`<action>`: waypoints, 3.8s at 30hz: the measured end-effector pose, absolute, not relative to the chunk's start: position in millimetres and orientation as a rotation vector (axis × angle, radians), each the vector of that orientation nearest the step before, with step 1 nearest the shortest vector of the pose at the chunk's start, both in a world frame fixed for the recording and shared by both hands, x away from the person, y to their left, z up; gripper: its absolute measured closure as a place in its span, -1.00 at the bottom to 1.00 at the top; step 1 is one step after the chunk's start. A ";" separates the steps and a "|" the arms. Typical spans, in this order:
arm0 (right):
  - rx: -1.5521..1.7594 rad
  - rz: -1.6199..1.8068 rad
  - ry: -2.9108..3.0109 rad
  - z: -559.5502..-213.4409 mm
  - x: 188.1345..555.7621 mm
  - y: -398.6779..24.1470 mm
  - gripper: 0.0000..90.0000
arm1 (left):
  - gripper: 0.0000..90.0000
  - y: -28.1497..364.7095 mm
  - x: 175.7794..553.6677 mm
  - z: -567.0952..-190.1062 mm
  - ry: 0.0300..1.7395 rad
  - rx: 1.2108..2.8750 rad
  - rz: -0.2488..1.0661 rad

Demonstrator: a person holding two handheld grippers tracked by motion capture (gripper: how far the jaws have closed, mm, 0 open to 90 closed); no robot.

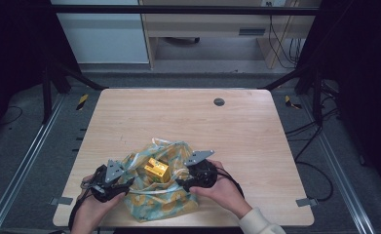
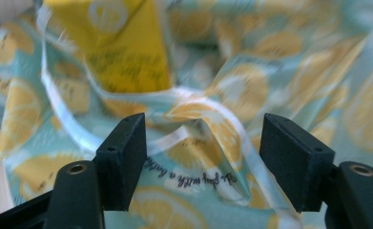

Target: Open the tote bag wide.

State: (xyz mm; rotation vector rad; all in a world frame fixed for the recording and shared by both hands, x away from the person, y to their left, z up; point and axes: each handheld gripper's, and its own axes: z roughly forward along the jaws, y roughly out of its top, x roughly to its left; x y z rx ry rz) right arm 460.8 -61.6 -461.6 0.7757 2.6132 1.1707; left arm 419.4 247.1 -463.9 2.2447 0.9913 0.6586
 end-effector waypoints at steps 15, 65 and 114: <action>0.636 1.078 2.770 -481.8 437.6 -75.3 1.00 | 0.97 247.9 419.6 -470.1 0.963 2.373 0.597; 0.786 1.292 2.453 -443.4 436.2 -129.2 -0.81 | -0.66 248.4 412.9 -448.5 0.993 2.051 0.666; 1.418 1.055 1.857 -461.2 477.6 -284.3 -0.80 | -0.87 337.5 473.5 -460.7 1.287 1.825 0.774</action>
